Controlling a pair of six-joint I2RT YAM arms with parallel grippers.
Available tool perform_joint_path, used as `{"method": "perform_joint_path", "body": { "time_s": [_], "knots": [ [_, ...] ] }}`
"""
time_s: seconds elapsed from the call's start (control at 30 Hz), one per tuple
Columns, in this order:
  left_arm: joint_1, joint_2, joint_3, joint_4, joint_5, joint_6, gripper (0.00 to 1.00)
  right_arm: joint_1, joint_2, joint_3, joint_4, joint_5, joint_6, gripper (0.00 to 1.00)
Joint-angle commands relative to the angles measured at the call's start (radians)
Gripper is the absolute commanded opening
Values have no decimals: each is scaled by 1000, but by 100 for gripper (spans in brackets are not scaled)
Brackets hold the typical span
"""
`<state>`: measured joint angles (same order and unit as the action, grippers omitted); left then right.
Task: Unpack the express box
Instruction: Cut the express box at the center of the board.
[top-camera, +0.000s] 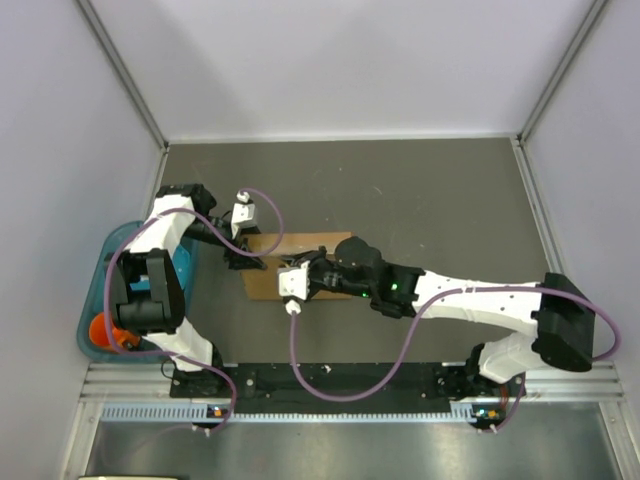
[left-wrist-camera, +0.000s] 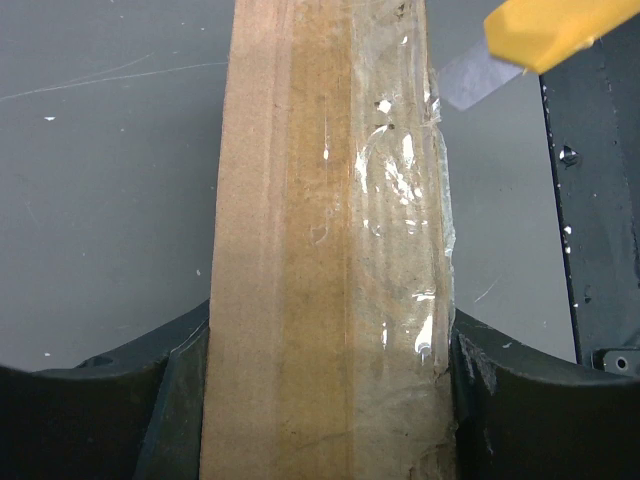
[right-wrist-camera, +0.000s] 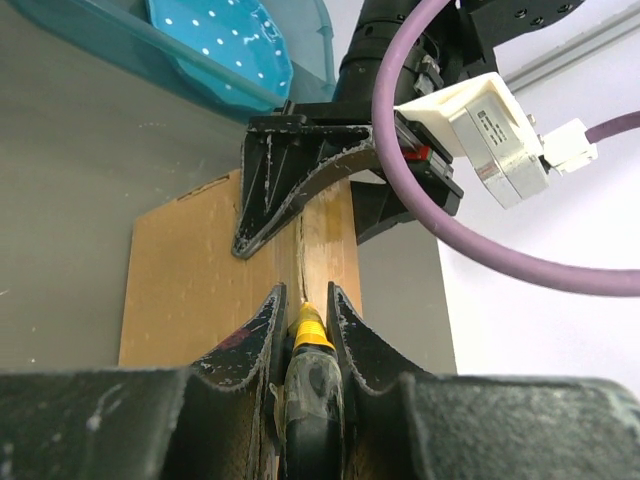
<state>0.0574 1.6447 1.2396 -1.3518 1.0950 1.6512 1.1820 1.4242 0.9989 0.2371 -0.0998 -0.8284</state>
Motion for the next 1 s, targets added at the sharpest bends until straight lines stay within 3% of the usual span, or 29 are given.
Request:
{"method": "perform_joint_path", "body": {
  "time_s": [0.0,0.97],
  "knots": [
    [9,1,-22,-184,-83,19,17,-10,-73,-29,-105,87,15,0],
    [9,-17,-28,-184,-81,19,16,-99,-142,-78,-208,164,-37,0]
  ]
}}
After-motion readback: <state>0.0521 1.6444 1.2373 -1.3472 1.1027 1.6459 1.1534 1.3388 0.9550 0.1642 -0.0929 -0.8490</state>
